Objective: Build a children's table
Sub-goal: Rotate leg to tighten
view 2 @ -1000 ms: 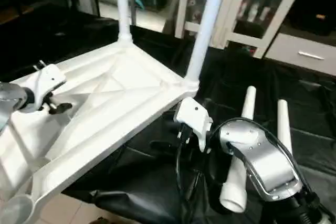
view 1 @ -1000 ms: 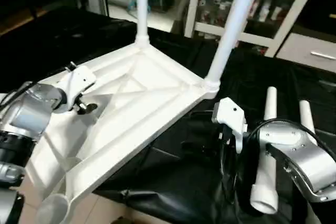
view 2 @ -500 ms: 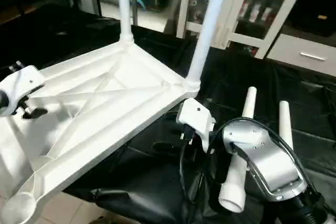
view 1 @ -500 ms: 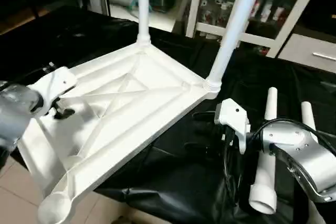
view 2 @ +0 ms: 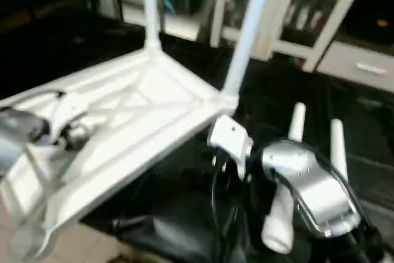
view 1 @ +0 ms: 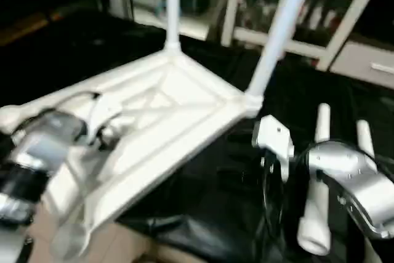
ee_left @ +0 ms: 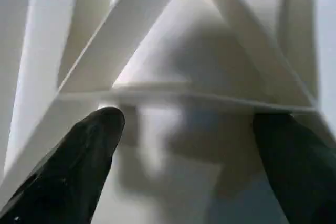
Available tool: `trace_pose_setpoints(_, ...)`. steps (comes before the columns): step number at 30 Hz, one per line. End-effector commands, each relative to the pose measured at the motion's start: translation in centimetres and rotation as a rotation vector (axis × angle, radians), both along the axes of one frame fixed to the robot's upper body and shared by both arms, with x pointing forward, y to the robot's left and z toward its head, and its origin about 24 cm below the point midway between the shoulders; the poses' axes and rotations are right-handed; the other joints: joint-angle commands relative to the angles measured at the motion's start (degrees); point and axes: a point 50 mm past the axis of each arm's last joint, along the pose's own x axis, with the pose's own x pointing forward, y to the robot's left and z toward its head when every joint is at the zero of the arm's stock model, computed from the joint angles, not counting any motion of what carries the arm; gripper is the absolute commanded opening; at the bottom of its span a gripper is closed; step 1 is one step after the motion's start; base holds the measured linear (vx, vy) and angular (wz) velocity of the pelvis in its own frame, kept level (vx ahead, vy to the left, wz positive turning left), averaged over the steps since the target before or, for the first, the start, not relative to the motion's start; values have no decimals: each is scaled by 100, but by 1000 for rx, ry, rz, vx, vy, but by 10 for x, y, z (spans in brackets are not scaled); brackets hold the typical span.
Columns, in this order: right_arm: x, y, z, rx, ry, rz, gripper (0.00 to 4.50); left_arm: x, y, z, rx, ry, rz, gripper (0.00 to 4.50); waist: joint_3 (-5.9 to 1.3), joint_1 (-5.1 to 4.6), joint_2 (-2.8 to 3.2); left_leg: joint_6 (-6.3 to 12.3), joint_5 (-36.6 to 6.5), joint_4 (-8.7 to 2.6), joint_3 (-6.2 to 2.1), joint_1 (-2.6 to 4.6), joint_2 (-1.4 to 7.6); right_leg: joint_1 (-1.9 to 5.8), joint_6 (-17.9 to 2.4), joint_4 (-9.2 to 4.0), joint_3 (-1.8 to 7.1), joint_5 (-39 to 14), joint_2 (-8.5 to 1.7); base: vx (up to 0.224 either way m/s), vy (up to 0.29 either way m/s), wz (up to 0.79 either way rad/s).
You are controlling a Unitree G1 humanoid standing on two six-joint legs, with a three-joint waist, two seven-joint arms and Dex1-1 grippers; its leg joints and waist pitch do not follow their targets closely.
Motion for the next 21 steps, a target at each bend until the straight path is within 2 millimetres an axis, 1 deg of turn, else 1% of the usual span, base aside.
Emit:
trace_pose_setpoints(1, 0, 0, 6, -1, -38, -6, 409, 9, -16, -12, -29, -26, 2, 441, -348, -36, 115, -206, -1620, -471, -61, 175, 219, 156, -1089, -430, 282, -1162, -309, 0, 0, 0)
trace_pose_setpoints(2, 1, 0, 6, 0, -41, -11, 409, 13, -20, -12, -53, -46, 19, 441, -326, -9, 128, -209, -1853, -463, -36, 227, 210, 107, -1080, -477, 285, -1401, -298, 0, 0, 0)
trace_pose_setpoints(3, 1, -1, 6, 0, -43, -15, 409, 17, -23, -11, -76, -63, 35, 441, -333, 29, 117, -220, -1926, -472, -48, 228, 227, 128, -1055, -483, 289, -1566, -326, 0, 0, 0)
trace_pose_setpoints(4, 2, -1, 6, 2, -48, -24, 409, 24, -30, -9, -127, -105, 59, 441, -330, 46, 114, -227, -1932, -479, -58, 219, 234, 133, -1030, -489, 287, -1640, -339, 0, 0, 0)
trace_pose_setpoints(5, 3, -2, 7, 3, -54, -35, 409, 31, -38, -6, -176, -152, 89, 441, -333, 67, 122, -242, -1928, -491, -75, 199, 239, 155, -965, -498, 280, -1746, -354, 0, 0, 0)
trace_pose_setpoints(6, 4, -2, 7, 5, -60, -46, 409, 39, -49, -2, -251, -204, 113, 441, -341, 81, 120, -244, -1912, -488, -78, 184, 234, 164, -920, -507, 272, -1735, -346, 0, 0, 0)
trace_pose_setpoints(7, 5, -2, 7, 7, -64, -54, 409, 44, -57, 0, -301, -236, 130, 441, -340, 101, 119, -228, -1926, -476, -68, 202, 214, 145, -896, -528, 270, -1750, -337, 0, 0, 0)
trace_pose_setpoints(8, 5, -2, 8, 8, -66, -57, 409, 46, -60, 1, -327, -252, 137, 441, -355, 119, 104, -224, -1918, -470, -72, 221, 224, 144, -912, -527, 271, -1679, -345, 0, 0, 0)
trace_pose_setpoints(9, 6, -2, 8, 8, -68, -62, 409, 49, -67, 3, -372, -268, 139, 441, -361, 123, 87, -194, -1819, -479, -78, 185, 235, 170, -942, -515, 272, -1535, -356, 0, 0, 0)
trace_pose_setpoints(10, 6, -2, 8, 8, -69, -62, 409, 49, -68, 3, -376, -269, 140, 441, -364, 125, 82, -190, -1754, -488, -87, 166, 245, 190, -944, -502, 268, -1474, -366, 0, 0, 0)
trace_pose_setpoints(11, 8, -2, 8, 11, -77, -76, 409, 57, -87, 9, -505, -332, 152, 441, -363, 118, 79, -166, -1640, -495, -91, 118, 238, 215, -935, -482, 258, -1384, -359, 0, 0, 0)
trace_pose_setpoints(12, 9, -1, 8, 13, -82, -84, 409, 60, -96, 14, -551, -385, 160, 441, -368, 122, 48, -142, -1586, -488, -100, 90, 228, 240, -902, -482, 251, -1339, -367, 0, 0, 0)
trace_pose_setpoints(13, 9, -1, 8, 13, -84, -86, 409, 62, -99, 16, -563, -410, 163, 441, -376, 128, 43, -112, -1551, -479, -92, 100, 226, 239, -904, -495, 253, -1301, -373, 0, 0, 0)
trace_pose_setpoints(14, 10, 0, 8, 16, -87, -90, 409, 64, -101, 19, -574, -459, 180, 441, -384, 123, 44, -98, -1507, -483, -102, 99, 243, 242, -930, -471, 255, -1162, -380, 0, 0, 0)
trace_pose_setpoints(15, 10, 0, 8, 16, -89, -90, 409, 65, -100, 20, -557, -489, 190, 441, -390, 110, 28, -79, -1394, -489, -120, 49, 243, 288, -929, -435, 244, -971, -378, 0, 0, 0)
trace_pose_setpoints(17, 9, 1, 9, 17, -91, -89, 409, 66, -97, 21, -539, -520, 201, 441, -397, 76, 28, -31, -1221, -470, -116, 32, 228, 296, -890, -403, 245, -707, -359, 0, 0, 0)
trace_pose_setpoints(18, 9, 1, 9, 18, -92, -89, 409, 67, -96, 22, -539, -528, 199, 441, -406, 28, 17, -3, -1097, -466, -122, 4, 214, 330, -903, -373, 240, -527, -354, 0, 0, 0)
trace_pose_setpoints(19, 9, 2, 9, 20, -92, -90, 409, 67, -93, 24, -541, -540, 188, 441, -413, 7, 19, 19, -1033, -456, -120, 9, 208, 326, -921, -367, 240, -428, -346, 0, 0, 0)
trace_pose_setpoints(20, 9, 2, 9, 21, -92, -90, 409, 67, -92, 25, -542, -546, 181, 441, -437, -41, 16, 77, -854, -424, -110, 16, 204, 332, -1019, -325, 244, -122, -343, 0, 0, 0)
trace_pose_setpoints(21, 9, 2, 9, 21, -92, -90, 409, 67, -92, 25, -542, -546, 181, 441, -457, -62, 24, 172, -620, -395, -101, 20, 204, 326, -1148, -293, 245, 251, -332, 0, 0, 0)
